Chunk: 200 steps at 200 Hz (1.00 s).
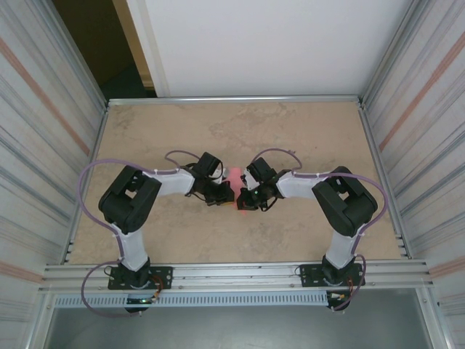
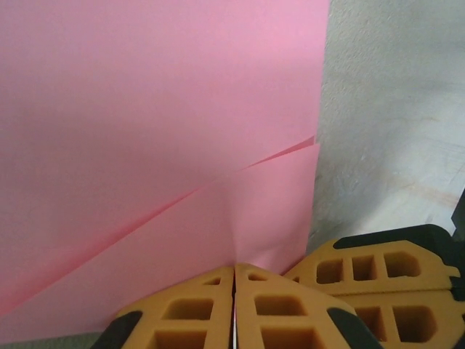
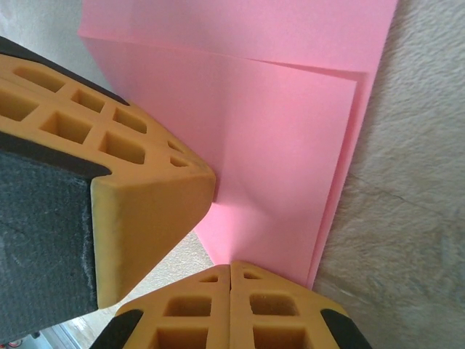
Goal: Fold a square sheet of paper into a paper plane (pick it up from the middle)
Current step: Third fold the triangle at the center of the table.
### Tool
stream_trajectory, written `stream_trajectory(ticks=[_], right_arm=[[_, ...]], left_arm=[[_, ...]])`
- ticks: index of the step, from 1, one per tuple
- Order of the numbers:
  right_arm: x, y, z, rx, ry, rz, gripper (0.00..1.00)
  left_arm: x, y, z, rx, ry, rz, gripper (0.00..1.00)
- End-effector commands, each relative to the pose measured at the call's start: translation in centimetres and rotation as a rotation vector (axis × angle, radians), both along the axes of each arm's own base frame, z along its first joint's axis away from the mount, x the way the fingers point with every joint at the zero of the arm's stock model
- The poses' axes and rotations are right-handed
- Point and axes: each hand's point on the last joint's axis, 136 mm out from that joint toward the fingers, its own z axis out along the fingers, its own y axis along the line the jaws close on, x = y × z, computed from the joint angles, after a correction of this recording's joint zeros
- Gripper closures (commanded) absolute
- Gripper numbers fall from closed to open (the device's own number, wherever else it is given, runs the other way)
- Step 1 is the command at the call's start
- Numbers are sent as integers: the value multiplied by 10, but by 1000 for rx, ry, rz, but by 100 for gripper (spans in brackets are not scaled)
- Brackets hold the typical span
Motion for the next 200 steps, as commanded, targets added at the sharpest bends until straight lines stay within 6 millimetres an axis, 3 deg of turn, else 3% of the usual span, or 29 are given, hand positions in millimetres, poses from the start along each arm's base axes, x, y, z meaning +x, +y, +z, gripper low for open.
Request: stream_trajectory(ticks=[1, 72, 114, 139, 171, 200], right_arm=[[-31, -36, -43, -173, 134, -33, 98], [-47, -56, -56, -247, 164, -39, 99], [-35, -44, -46, -204, 120, -42, 97], [-16, -20, -18, -109, 44, -50, 91], [13, 11, 45, 28, -136, -98, 83], [29, 14, 88, 92, -307, -210, 72]], left_arm=[[-1, 20, -21, 74, 2, 3, 90], [38, 83, -29, 108, 3, 129, 90], [56, 111, -22, 122, -3, 202, 90], [68, 105, 1, 82, -52, 212, 89], [73, 106, 40, 27, -142, 281, 84], [63, 110, 63, -21, -197, 339, 73]])
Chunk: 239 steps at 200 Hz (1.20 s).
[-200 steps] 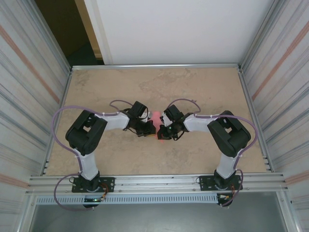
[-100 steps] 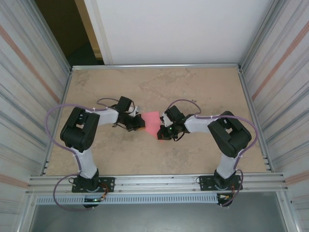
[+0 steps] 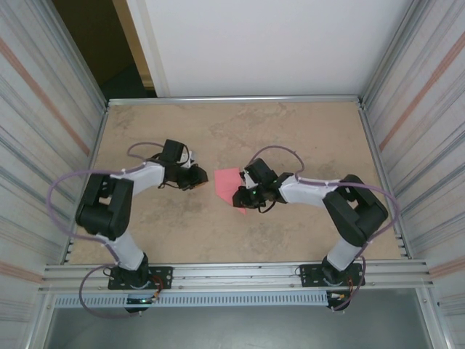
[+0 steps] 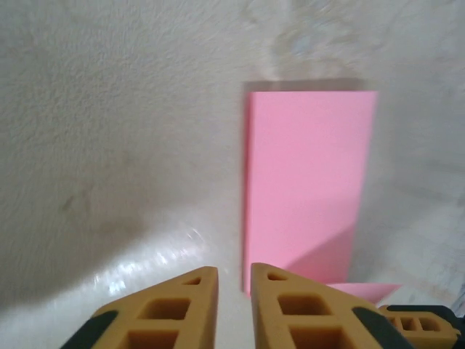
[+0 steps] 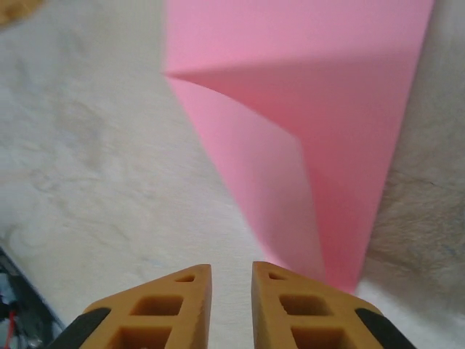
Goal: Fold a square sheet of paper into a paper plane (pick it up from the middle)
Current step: Third fold the triangle at the center of the table.
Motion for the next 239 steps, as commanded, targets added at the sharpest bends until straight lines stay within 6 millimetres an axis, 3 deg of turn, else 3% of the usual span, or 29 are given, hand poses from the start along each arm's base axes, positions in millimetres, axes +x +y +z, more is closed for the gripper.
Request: stream_trajectory(ticks=[1, 25, 43, 68, 100, 160, 239], right_arm=[[23, 2, 48, 66, -166, -139, 71], [24, -6, 57, 65, -168, -262, 62], [19, -6, 49, 48, -137, -282, 58], [15, -3, 35, 23, -88, -304, 56], [15, 3, 19, 2, -61, -307, 54], [33, 0, -1, 2, 4, -316, 56], [34, -6, -23, -20, 71, -308, 60]], left_arm=[[-3, 7, 23, -26, -64, 70, 73], [-13, 3, 34, -86, -79, 90, 57], [-21, -2, 38, -129, -82, 91, 46], [-30, -12, 36, -170, -62, 69, 39], [-38, -19, 26, -186, -28, 37, 37], [-44, -26, 19, -221, -6, 43, 34], [-45, -36, 4, -233, 59, 42, 39]])
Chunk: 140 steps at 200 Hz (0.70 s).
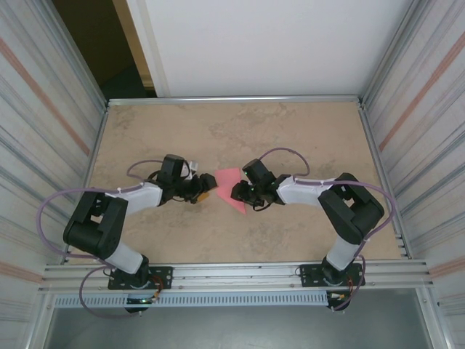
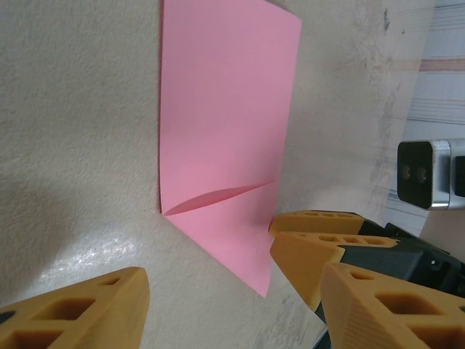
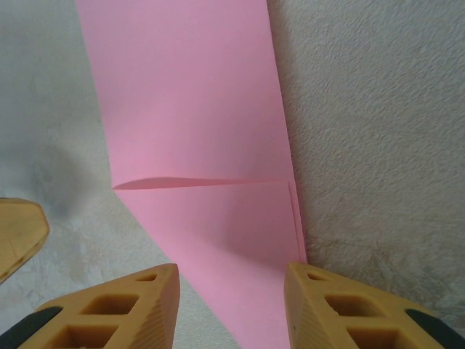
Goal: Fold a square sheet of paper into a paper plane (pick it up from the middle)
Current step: Third fold the triangle at the center of the table.
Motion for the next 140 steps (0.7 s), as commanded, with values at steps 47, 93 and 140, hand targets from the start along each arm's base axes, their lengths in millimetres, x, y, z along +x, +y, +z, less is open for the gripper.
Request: stream_trajectory(ticks=[47, 93, 140], right_arm=[[2, 2, -7, 0, 34, -1, 62], [0, 2, -9, -2, 37, 2, 62], [0, 2, -10, -5, 40, 4, 63]], left_arm=[[-6, -10, -14, 8, 50, -19, 45], [-7, -19, -21, -1, 65, -47, 55], [-5, -23, -24, -8, 68, -54, 59]])
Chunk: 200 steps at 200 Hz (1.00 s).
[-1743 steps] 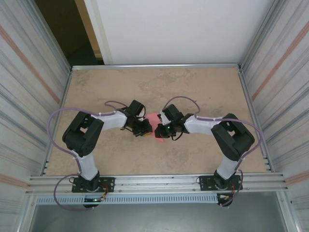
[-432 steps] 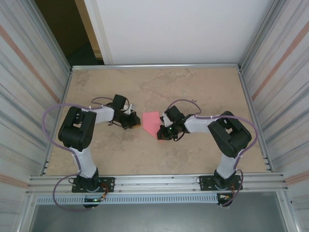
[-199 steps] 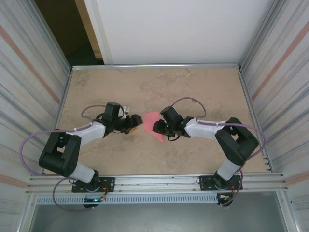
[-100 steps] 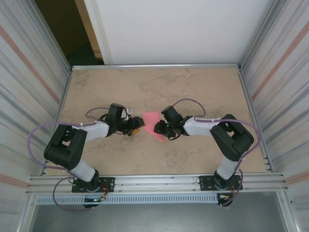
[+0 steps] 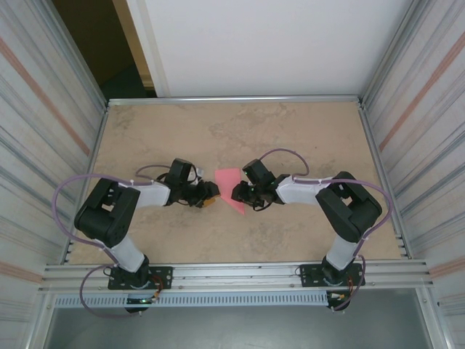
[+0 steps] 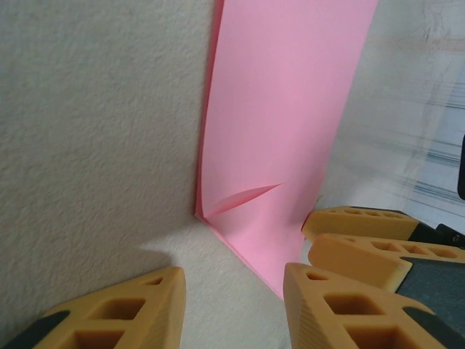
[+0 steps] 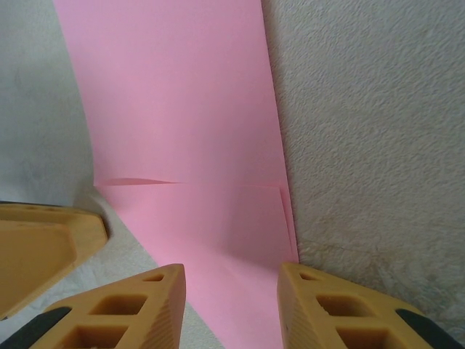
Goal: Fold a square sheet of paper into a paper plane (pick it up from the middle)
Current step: Third fold the triangle at the center of the table, then fourth fold the wing at the center of the table.
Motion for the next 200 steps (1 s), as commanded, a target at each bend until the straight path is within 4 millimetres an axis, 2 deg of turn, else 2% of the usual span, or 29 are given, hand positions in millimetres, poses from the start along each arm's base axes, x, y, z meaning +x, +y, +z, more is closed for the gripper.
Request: stream_trajectory(ticks=[1, 62, 142, 200], right_arm=[[3, 1, -3, -8, 16, -6, 63], [2, 0, -5, -12, 18, -2, 64], [1, 1, -5, -13, 18, 1, 64], [1, 0, -6, -13, 17, 3, 65]], left_arm=[[6, -9, 7, -29, -20, -20, 59], [9, -12, 6, -34, -12, -28, 62], [10, -12, 1, -15, 10, -22, 59], [15, -21, 13, -72, -6, -48, 59]])
